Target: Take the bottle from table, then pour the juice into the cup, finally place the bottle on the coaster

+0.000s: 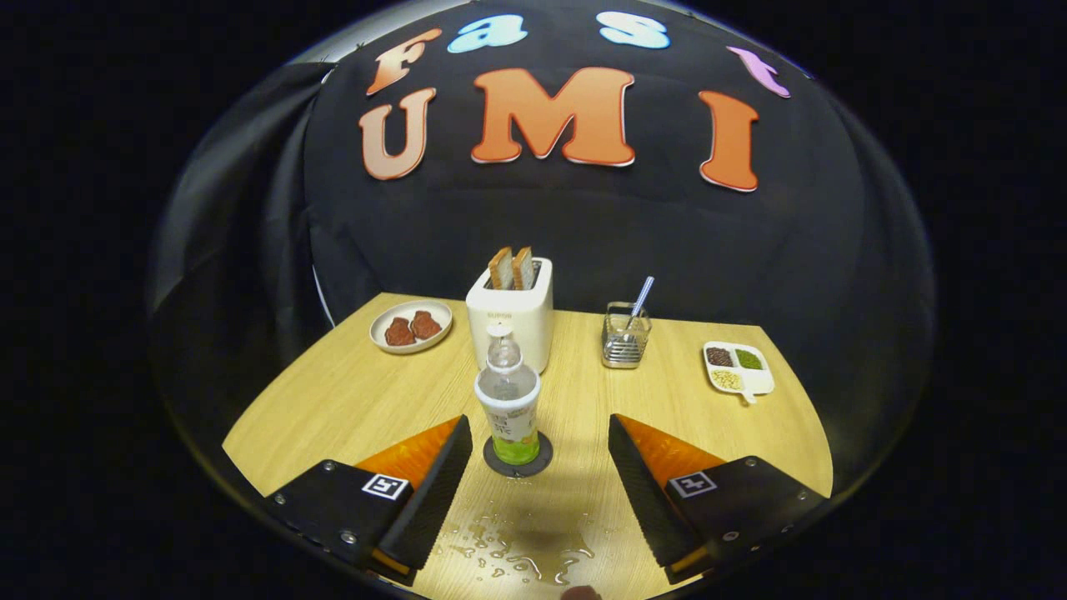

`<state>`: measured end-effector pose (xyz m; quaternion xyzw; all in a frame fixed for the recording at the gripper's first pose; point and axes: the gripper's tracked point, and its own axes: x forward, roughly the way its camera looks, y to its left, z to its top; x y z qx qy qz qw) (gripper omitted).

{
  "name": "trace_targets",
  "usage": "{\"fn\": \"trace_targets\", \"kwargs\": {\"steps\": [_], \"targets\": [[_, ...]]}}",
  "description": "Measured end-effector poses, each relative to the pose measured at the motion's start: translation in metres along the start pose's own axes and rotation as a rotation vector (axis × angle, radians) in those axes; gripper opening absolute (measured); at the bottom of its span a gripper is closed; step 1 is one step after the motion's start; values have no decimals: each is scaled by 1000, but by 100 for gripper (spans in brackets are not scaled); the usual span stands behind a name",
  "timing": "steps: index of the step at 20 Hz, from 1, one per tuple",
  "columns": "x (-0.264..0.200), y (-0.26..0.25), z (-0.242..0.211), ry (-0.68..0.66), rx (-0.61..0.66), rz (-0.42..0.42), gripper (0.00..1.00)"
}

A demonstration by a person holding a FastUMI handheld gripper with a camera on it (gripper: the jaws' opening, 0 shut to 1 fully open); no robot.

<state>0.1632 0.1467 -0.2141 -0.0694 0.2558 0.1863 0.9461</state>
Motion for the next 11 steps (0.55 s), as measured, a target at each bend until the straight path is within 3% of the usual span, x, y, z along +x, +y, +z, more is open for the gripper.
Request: {"fn": "trace_targets", "kwargs": {"steps": [6,11], "targets": [[-73,-28,50,-69,13,-114,97],[-104,-24,72,-130,35,-151,98]]}}
